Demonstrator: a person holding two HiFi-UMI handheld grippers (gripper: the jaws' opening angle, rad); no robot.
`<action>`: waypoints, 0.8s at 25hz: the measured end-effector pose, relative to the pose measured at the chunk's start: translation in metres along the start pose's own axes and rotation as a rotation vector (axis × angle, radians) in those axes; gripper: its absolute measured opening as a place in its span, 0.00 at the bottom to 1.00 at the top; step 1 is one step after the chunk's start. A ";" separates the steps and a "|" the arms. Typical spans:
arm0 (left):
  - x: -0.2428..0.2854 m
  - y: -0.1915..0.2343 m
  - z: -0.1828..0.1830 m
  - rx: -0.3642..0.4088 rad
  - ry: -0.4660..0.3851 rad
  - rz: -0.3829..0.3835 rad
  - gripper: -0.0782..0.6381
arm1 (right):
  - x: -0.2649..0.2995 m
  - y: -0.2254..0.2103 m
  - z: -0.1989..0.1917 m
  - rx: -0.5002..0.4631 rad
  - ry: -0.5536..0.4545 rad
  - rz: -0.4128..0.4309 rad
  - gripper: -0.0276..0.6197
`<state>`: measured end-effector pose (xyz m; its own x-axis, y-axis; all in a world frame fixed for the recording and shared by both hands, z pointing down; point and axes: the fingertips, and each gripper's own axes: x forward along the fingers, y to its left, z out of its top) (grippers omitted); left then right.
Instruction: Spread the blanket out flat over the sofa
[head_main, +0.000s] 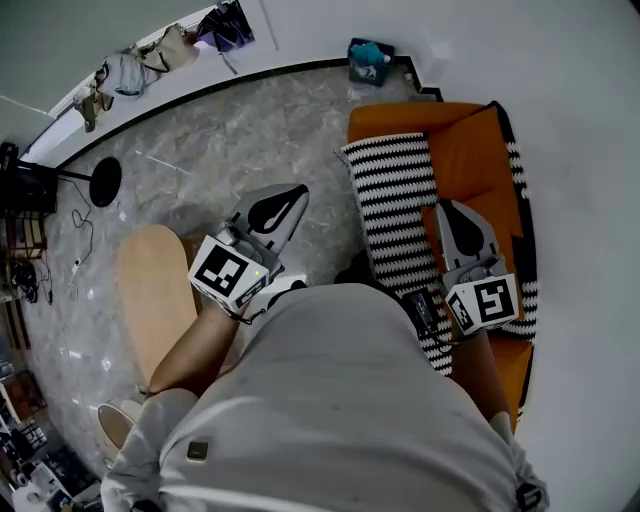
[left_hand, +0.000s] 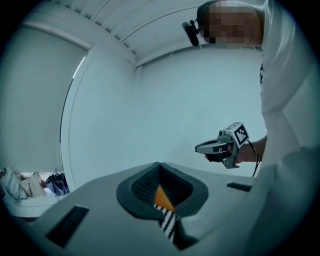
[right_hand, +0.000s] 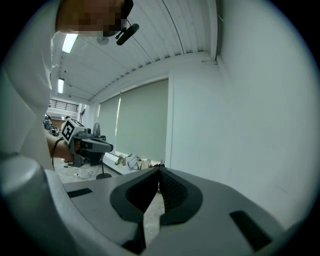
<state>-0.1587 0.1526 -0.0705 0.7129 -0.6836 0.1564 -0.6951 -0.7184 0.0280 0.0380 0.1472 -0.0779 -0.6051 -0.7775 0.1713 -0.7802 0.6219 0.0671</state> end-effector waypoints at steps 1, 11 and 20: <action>-0.014 0.001 -0.004 -0.006 0.000 0.001 0.12 | -0.005 0.012 -0.002 0.003 0.011 -0.007 0.09; -0.163 0.014 -0.024 -0.027 -0.037 0.033 0.12 | -0.030 0.151 0.009 -0.009 -0.022 -0.076 0.09; -0.217 0.016 -0.022 -0.022 -0.075 0.029 0.12 | -0.033 0.212 0.021 -0.031 -0.038 -0.083 0.09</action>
<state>-0.3269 0.2922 -0.0825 0.6971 -0.7122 0.0829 -0.7166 -0.6959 0.0467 -0.1105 0.3032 -0.0895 -0.5446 -0.8291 0.1261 -0.8229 0.5573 0.1104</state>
